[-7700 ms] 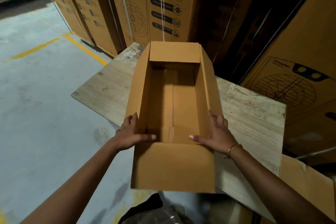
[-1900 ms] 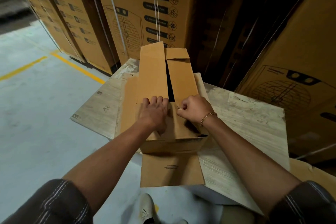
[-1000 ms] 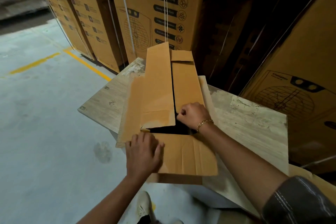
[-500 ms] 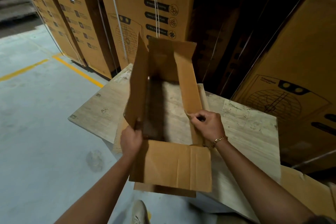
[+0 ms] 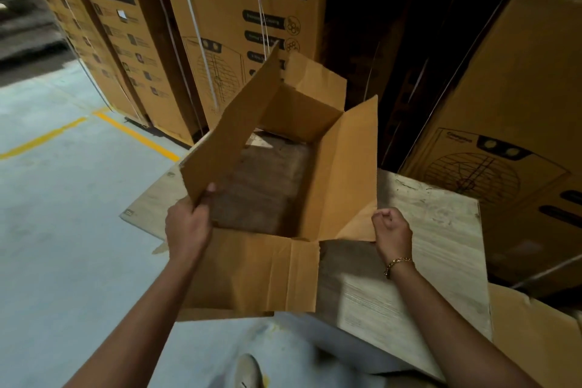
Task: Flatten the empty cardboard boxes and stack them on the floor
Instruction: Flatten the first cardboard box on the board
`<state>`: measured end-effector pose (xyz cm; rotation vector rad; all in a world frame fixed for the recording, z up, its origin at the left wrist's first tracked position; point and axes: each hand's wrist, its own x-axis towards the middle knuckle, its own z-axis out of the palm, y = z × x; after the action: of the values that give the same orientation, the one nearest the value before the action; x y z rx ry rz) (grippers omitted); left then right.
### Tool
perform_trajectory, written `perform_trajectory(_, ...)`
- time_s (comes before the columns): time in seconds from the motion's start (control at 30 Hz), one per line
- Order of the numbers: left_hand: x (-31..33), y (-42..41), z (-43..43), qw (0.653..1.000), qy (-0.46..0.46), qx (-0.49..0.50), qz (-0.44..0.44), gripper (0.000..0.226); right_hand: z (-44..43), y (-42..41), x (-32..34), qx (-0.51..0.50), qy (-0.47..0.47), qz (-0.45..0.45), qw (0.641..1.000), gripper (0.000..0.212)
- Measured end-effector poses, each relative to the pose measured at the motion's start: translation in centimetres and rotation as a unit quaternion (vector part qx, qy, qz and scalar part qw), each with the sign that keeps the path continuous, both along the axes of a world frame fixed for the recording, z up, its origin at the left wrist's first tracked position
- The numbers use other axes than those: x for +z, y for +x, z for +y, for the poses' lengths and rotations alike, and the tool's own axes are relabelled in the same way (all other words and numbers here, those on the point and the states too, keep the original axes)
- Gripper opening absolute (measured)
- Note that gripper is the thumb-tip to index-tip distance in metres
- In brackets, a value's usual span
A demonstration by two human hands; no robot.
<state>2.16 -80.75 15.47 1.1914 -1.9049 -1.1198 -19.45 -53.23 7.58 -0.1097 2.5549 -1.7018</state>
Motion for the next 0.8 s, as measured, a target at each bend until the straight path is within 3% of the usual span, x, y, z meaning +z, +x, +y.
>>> perform_trajectory(0.13, 1.6, -0.4, 2.8, 0.990, -0.106, -0.090, -0.038, 0.039, 1.0, 0.4, -1.3, 0.004, 0.027, -0.067, 0.997, 0.012)
perform_trajectory(0.3, 0.9, -1.8, 4.9, 0.945, -0.234, -0.187, -0.134, 0.052, 4.0, 1.3, -2.2, 0.041, 0.129, -0.152, 0.979, 0.007)
perform_trajectory(0.4, 1.2, -2.9, 6.3, 0.904, -0.305, -0.243, -0.177, 0.054, 4.8, 2.3, -0.5, 0.039, 0.184, -0.093, 0.978, 0.036)
perform_trajectory(0.5, 1.2, -3.7, 7.5, 0.875, -0.333, -0.291, -0.199, 0.050, 4.2, 2.9, 2.9, 0.039, 0.010, -0.117, 0.992, 0.039)
perform_trajectory(0.6, 1.1, -4.6, 8.9, 0.837, -0.378, -0.323, -0.230, 0.048, 3.0, 3.8, 7.0, 0.089, -0.151, -0.227, 0.958, 0.057)
perform_trajectory(0.7, 1.1, -4.8, 10.0, 0.805, -0.389, -0.385, -0.230, 0.058, 1.9, 5.0, 9.4, 0.108, -0.175, -0.239, 0.949, 0.043)
perform_trajectory(0.8, 0.6, -4.4, 9.2, 0.775, -0.308, -0.504, -0.224, 0.077, 1.9, 5.8, 10.3, 0.054, -0.108, -0.181, 0.976, 0.024)
